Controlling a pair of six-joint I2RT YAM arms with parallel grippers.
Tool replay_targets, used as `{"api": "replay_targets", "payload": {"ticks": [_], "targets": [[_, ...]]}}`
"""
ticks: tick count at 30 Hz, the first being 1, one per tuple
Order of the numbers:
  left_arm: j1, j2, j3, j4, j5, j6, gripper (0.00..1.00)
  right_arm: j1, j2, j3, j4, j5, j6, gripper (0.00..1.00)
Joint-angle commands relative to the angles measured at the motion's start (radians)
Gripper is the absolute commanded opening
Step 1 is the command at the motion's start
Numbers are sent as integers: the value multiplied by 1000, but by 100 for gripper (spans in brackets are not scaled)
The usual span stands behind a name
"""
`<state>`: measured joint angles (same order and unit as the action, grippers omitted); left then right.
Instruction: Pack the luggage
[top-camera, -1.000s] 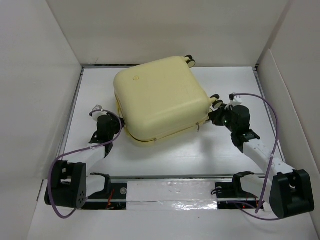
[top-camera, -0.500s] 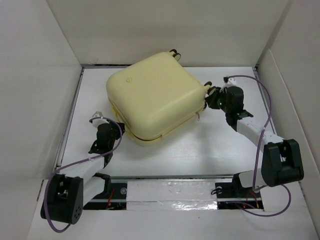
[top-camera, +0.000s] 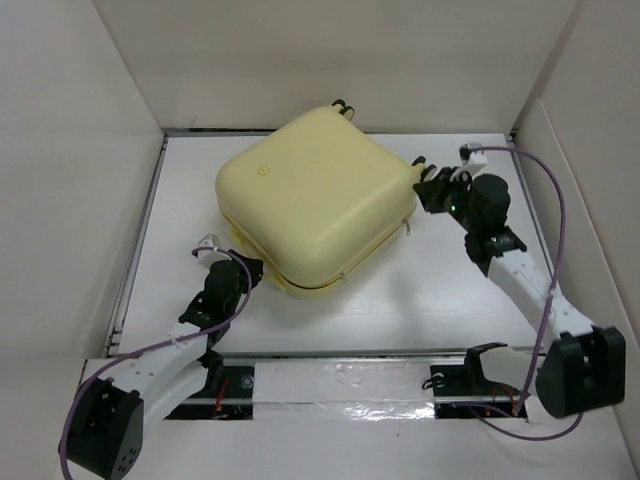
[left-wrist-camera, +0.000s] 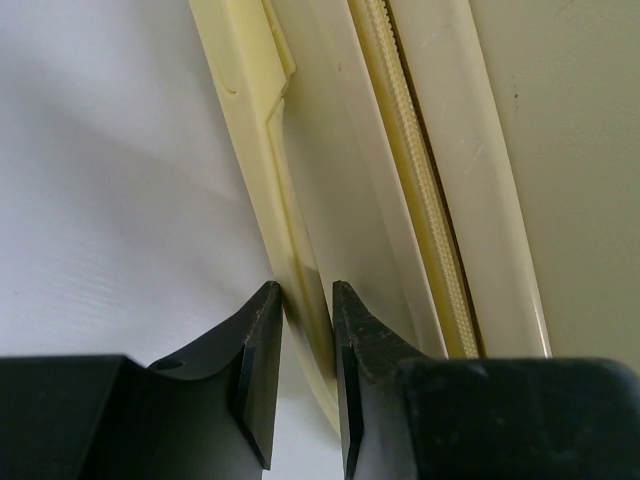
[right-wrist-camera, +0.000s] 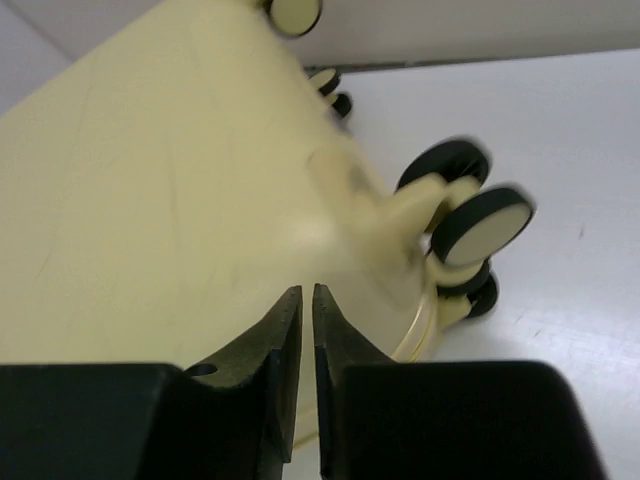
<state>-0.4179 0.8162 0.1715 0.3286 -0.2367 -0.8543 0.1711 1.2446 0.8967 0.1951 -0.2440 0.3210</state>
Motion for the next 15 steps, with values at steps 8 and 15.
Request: {"api": "replay_targets", "payload": {"ticks": [8,15], "targets": [[-35,-61,92,-75,70,70,33,490,-353,-301,-42,-26,-115,6],[-35,-123,102,-181,83,103,39,711,-333,-453,21,196,-119,48]]}}
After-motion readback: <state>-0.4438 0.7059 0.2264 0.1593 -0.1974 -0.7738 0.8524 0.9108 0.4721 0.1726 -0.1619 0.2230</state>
